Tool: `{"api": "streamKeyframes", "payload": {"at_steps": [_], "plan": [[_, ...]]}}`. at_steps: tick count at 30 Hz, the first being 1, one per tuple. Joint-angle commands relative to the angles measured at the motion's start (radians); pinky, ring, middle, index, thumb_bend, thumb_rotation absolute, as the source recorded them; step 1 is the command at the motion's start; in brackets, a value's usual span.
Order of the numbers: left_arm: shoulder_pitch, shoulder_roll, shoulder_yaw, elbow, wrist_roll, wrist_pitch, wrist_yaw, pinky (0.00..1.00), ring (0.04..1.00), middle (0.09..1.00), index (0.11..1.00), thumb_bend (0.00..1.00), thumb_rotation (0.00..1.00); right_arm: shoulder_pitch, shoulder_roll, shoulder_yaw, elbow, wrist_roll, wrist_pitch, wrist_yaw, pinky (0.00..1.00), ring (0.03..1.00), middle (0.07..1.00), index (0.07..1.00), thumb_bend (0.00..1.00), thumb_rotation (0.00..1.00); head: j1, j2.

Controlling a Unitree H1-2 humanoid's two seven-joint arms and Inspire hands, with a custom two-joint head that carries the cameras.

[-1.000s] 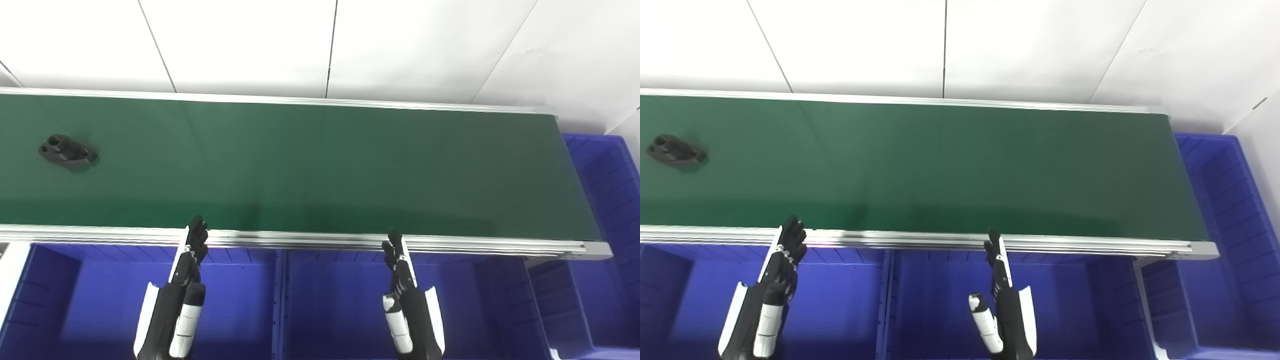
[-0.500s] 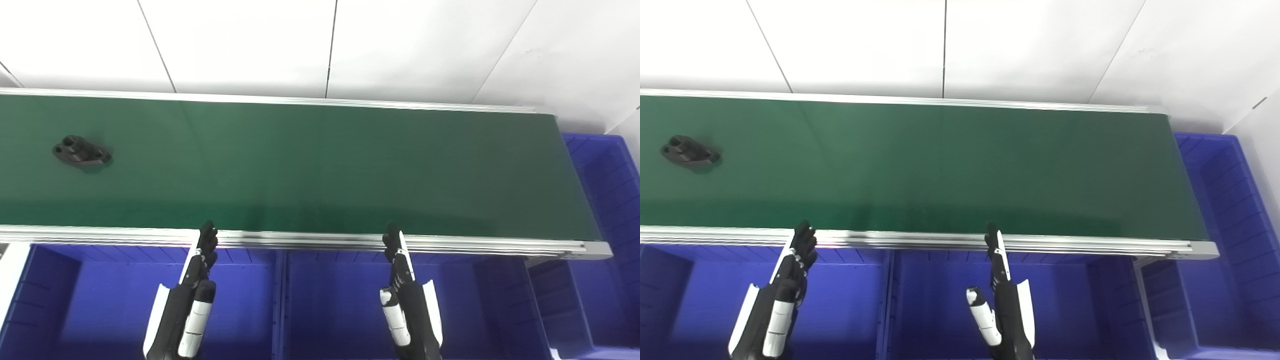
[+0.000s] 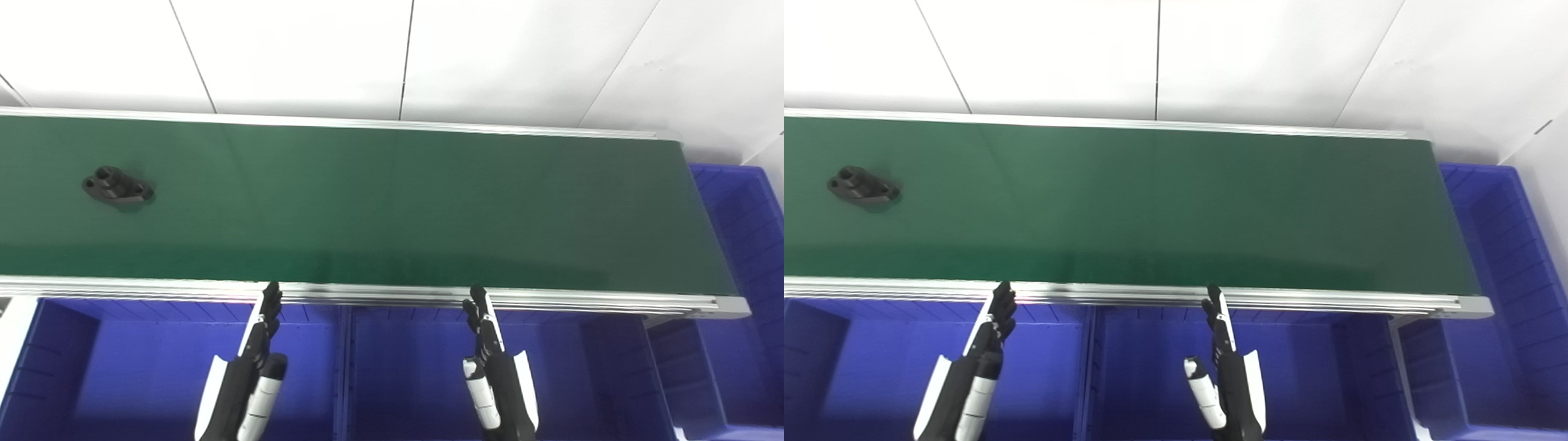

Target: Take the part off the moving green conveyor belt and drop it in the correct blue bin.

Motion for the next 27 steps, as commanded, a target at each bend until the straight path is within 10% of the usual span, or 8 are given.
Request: {"api": "streamKeyframes", "payload": {"at_steps": [1,27], "plan": [[0.001,-0.012,-0.010,0.009,0.028,-0.068,0.025,1.00,0.996,1.000,1.000,0.68,1.00,-0.005,-0.010,-0.005,0.001,0.014,-0.076,0.013,1.00,0.990,1.000,1.000,0.81,1.00,0.001,0.000],[-0.047,-0.070,-0.058,0.196,0.112,-0.200,0.104,0.87,0.947,1.000,1.000,0.50,1.00,-0.043,-0.091,-0.036,0.112,0.124,-0.091,0.025,1.00,1.000,1.000,1.000,0.83,1.00,0.200,-0.187]]}}
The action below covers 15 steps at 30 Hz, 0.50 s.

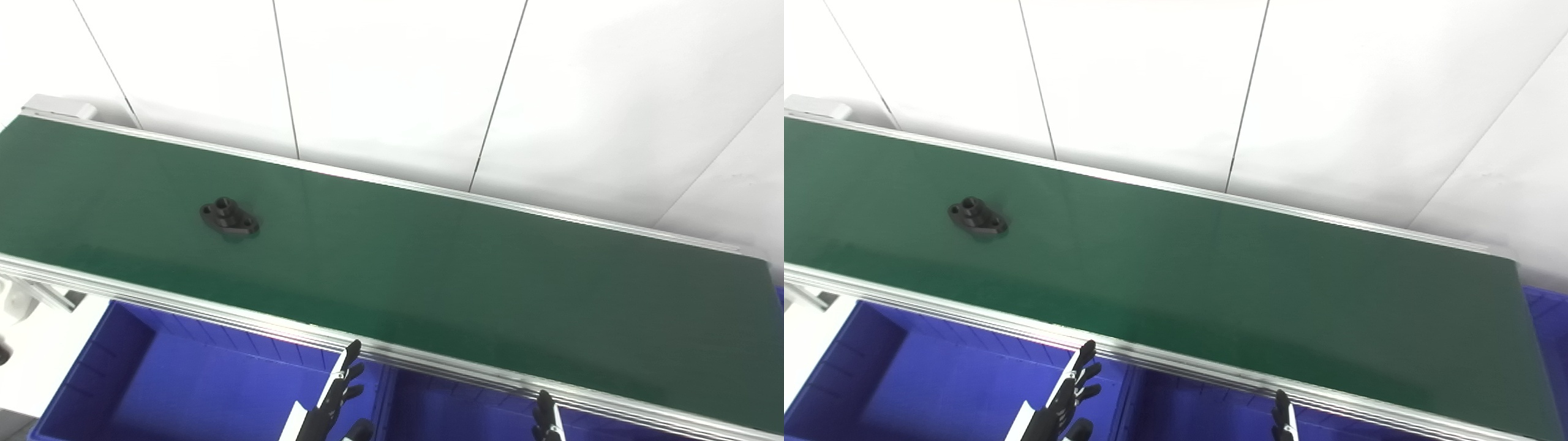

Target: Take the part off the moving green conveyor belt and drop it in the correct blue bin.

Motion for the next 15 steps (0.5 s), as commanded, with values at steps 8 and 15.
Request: {"api": "streamKeyframes", "payload": {"at_steps": [8,15], "plan": [[-0.020,-0.041,-0.037,0.040,0.075,-0.050,0.057,0.87,0.921,0.990,1.000,0.53,1.00,-0.018,-0.022,-0.031,0.015,0.065,-0.059,0.043,1.00,1.000,1.000,1.000,0.80,1.00,0.102,-0.041],[-0.041,-0.063,-0.060,0.074,0.112,-0.049,0.095,0.96,0.927,0.957,1.000,0.57,1.00,-0.033,-0.035,-0.074,0.033,0.084,-0.059,0.084,1.00,1.000,1.000,1.000,0.86,1.00,0.137,-0.050]]}}
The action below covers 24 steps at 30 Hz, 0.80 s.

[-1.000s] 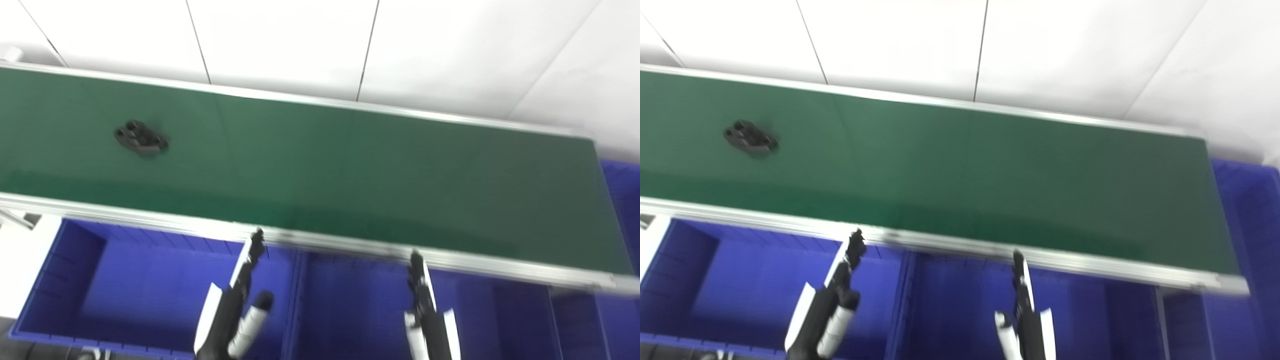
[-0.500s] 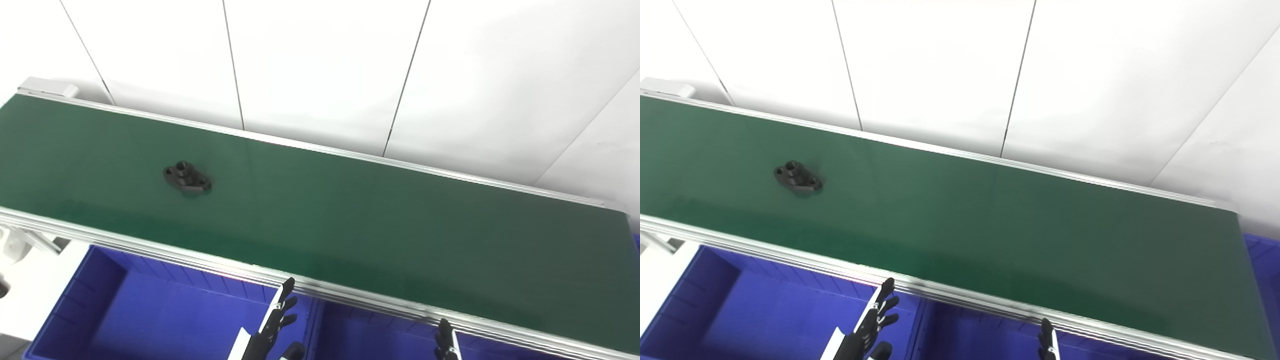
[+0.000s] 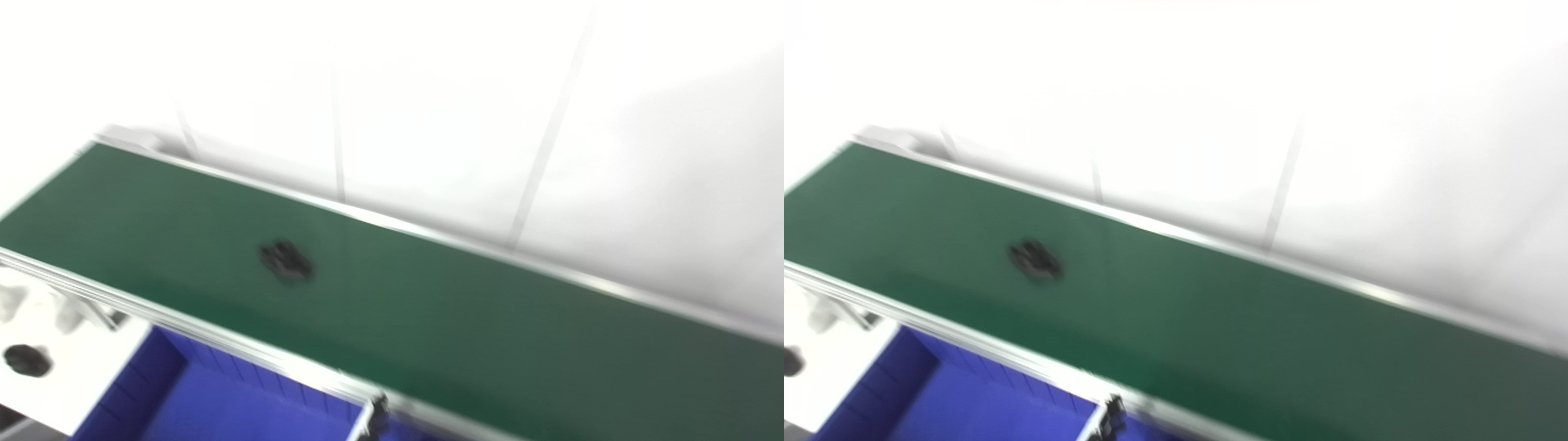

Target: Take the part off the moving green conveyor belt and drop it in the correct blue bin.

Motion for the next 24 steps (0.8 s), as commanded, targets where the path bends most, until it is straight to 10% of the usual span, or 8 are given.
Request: {"api": "streamKeyframes", "payload": {"at_steps": [1,19,24], "plan": [[-0.016,-0.066,-0.060,0.023,0.045,-0.016,0.018,0.97,0.928,0.958,1.000,0.57,1.00,0.001,0.001,-0.012,-0.012,0.000,-0.058,0.015,1.00,1.000,1.000,1.000,0.87,1.00,0.021,0.002],[-0.032,-0.069,-0.069,0.012,0.042,-0.007,0.015,1.00,0.935,0.957,1.000,0.63,1.00,-0.040,-0.009,-0.031,-0.226,-0.142,-0.058,0.002,1.00,1.000,1.000,1.000,0.77,0.98,0.015,0.028],[-0.028,-0.065,-0.071,-0.005,0.017,-0.004,0.003,0.95,0.918,0.956,1.000,0.63,1.00,-0.115,0.033,-0.052,-0.302,-0.283,0.028,0.014,1.00,1.000,1.000,1.000,0.84,0.59,0.005,0.049]]}}
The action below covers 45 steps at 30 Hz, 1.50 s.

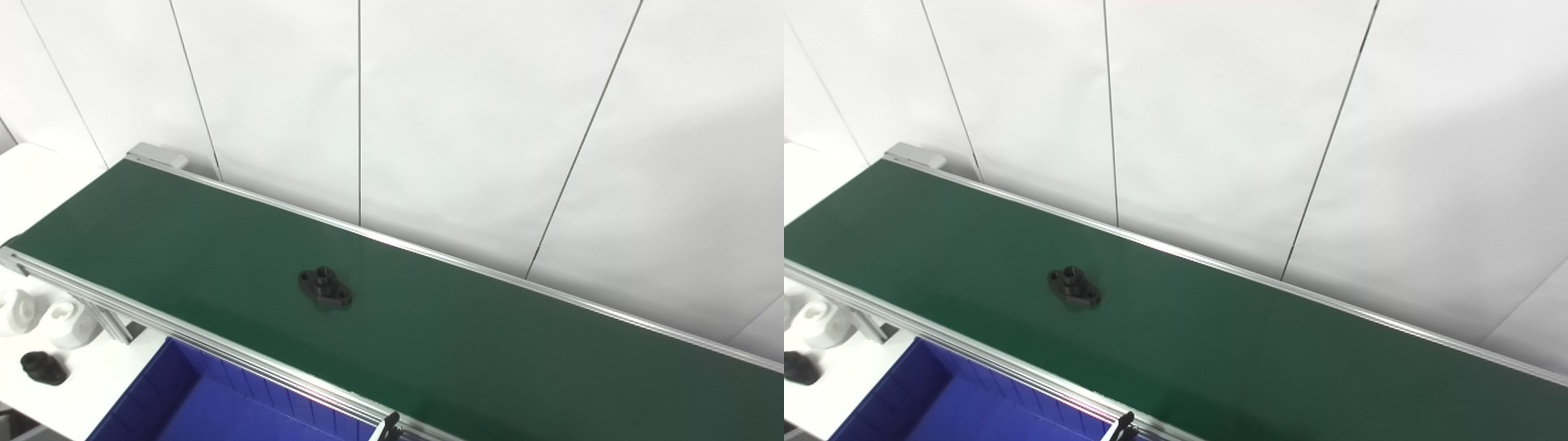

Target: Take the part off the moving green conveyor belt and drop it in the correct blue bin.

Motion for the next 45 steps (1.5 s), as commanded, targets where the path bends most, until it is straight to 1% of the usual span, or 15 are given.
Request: {"api": "streamKeyframes", "payload": {"at_steps": [1,2,4,6,7,8,14,19,21,24,28,33,35,40,45], "plan": [[-0.006,-0.065,-0.071,-0.022,0.010,-0.009,-0.004,0.93,0.915,0.956,1.000,0.64,1.00,-0.039,0.026,-0.006,-0.052,-0.033,0.050,0.008,1.00,1.000,1.000,1.000,0.85,0.56,0.001,0.002],[-0.006,-0.065,-0.072,-0.022,0.011,-0.011,-0.003,0.88,0.909,0.955,1.000,0.65,1.00,-0.062,0.035,-0.007,-0.057,-0.044,0.074,0.014,1.00,1.000,1.000,1.000,0.85,0.51,0.000,0.005],[-0.004,-0.063,-0.073,-0.026,0.012,-0.011,-0.005,0.87,0.906,0.955,1.000,0.65,1.00,-0.109,0.050,-0.008,-0.061,-0.081,0.121,0.022,1.00,1.000,1.000,1.000,0.85,0.50,-0.002,0.009],[0.000,-0.060,-0.076,-0.034,0.008,-0.004,-0.011,0.84,0.906,0.960,1.000,0.65,1.00,-0.166,0.062,-0.002,-0.065,-0.130,0.181,0.038,1.00,1.000,1.000,1.000,0.86,0.53,-0.006,0.013],[0.002,-0.059,-0.077,-0.038,0.006,-0.001,-0.013,0.84,0.912,0.964,1.000,0.65,1.00,-0.188,0.068,0.001,-0.069,-0.148,0.209,0.046,0.92,1.000,1.000,1.000,0.86,0.54,-0.006,0.013],[0.004,-0.059,-0.078,-0.042,0.007,0.000,-0.013,0.84,0.914,0.966,1.000,0.65,1.00,-0.219,0.077,0.006,-0.066,-0.161,0.235,0.054,0.89,1.000,1.000,1.000,0.86,0.54,-0.006,0.017],[0.018,-0.056,-0.086,-0.060,0.011,-0.002,-0.007,0.79,0.907,0.957,1.000,0.63,1.00,-0.341,0.106,0.038,-0.052,-0.239,0.347,0.087,0.89,0.951,1.000,1.000,0.89,0.56,-0.011,0.025],[0.035,-0.051,-0.093,-0.080,0.009,0.006,-0.010,0.81,0.930,0.963,1.000,0.63,1.00,-0.433,0.130,0.081,-0.037,-0.327,0.449,0.121,0.76,0.909,0.975,0.985,0.94,0.54,-0.021,0.037],[0.039,-0.048,-0.097,-0.086,0.010,0.004,-0.010,0.81,0.930,0.961,1.000,0.63,1.00,-0.473,0.152,0.105,0.002,-0.376,0.467,0.102,0.72,0.888,0.957,0.967,0.95,0.54,-0.027,0.040],[0.042,-0.048,-0.105,-0.091,0.021,0.008,-0.006,0.81,0.937,0.963,1.000,0.63,1.00,-0.523,0.179,0.131,0.063,-0.424,0.475,0.067,0.70,0.869,0.940,0.955,0.95,0.53,-0.032,0.045],[0.044,-0.054,-0.116,-0.097,0.034,0.018,-0.001,0.83,0.949,0.967,1.000,0.62,1.00,-0.593,0.194,0.175,0.120,-0.527,0.512,0.055,0.69,0.845,0.924,0.947,0.94,0.55,-0.042,0.048],[0.046,-0.059,-0.131,-0.102,0.036,0.019,-0.004,0.88,0.971,0.980,1.000,0.63,1.00,-0.695,0.211,0.201,0.209,-0.556,0.523,0.041,0.67,0.814,0.894,0.925,0.95,0.53,-0.047,0.057],[0.046,-0.059,-0.136,-0.103,0.037,0.015,-0.004,0.90,0.975,0.979,1.000,0.60,1.00,-0.734,0.210,0.216,0.242,-0.581,0.534,0.045,0.67,0.808,0.890,0.927,0.96,0.53,-0.045,0.060],[0.046,-0.064,-0.143,-0.110,0.042,0.029,-0.003,0.85,0.963,0.976,1.000,0.62,1.00,-0.819,0.210,0.269,0.321,-0.649,0.588,0.079,0.63,0.787,0.886,0.924,0.96,0.53,-0.040,0.063],[0.045,-0.068,-0.146,-0.119,0.040,0.030,0.004,0.83,0.950,0.970,1.000,0.60,1.00,-0.876,0.223,0.308,0.395,-0.664,0.615,0.082,0.57,0.716,0.863,0.904,0.97,0.51,-0.039,0.076]]}}
